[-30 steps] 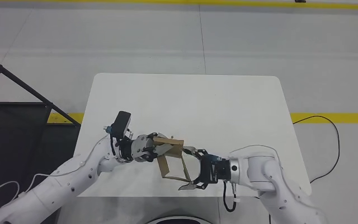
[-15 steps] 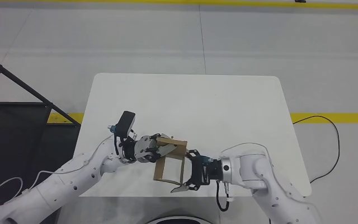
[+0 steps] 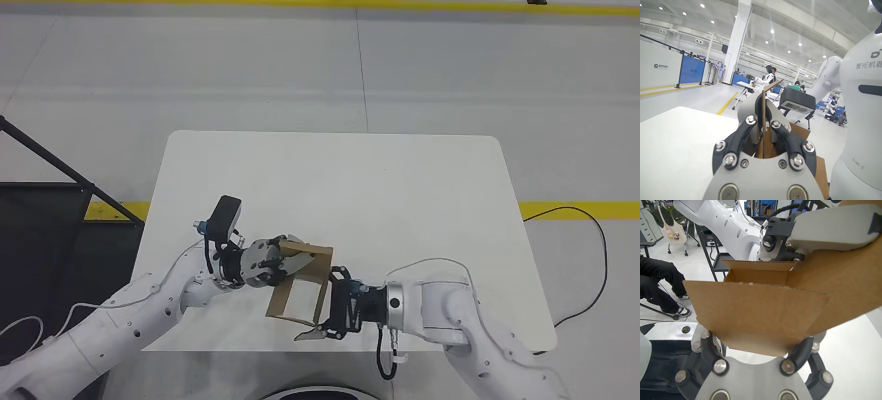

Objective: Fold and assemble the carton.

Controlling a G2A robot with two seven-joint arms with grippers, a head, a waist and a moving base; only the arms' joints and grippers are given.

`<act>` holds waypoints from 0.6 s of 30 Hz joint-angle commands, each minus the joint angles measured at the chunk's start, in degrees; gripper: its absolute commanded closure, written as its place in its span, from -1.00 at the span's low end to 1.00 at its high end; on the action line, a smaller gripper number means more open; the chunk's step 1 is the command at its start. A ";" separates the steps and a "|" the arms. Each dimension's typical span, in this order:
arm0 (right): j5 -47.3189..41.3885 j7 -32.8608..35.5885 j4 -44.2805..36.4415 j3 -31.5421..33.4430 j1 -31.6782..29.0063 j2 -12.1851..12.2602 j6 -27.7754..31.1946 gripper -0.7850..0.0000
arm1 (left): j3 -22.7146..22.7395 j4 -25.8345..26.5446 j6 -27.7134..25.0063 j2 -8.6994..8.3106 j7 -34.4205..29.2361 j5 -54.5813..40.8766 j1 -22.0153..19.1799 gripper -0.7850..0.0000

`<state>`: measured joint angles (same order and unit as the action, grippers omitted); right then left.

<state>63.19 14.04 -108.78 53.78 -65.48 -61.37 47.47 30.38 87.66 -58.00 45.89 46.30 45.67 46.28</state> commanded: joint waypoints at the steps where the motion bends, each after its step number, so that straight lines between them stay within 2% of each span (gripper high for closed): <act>1: 0.07 -0.10 0.06 -0.12 0.08 -0.06 -0.32 -1.00 | 0.08 -0.06 0.00 0.06 0.00 -0.03 0.07 1.00; 18: 0.30 -1.24 0.77 0.13 0.02 -0.40 -2.54 -1.00 | 1.70 -1.10 0.00 0.62 0.00 -0.55 0.82 1.00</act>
<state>63.31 13.05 -107.72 53.54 -65.09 -61.85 45.03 31.80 86.66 -58.00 46.51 46.29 45.26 46.96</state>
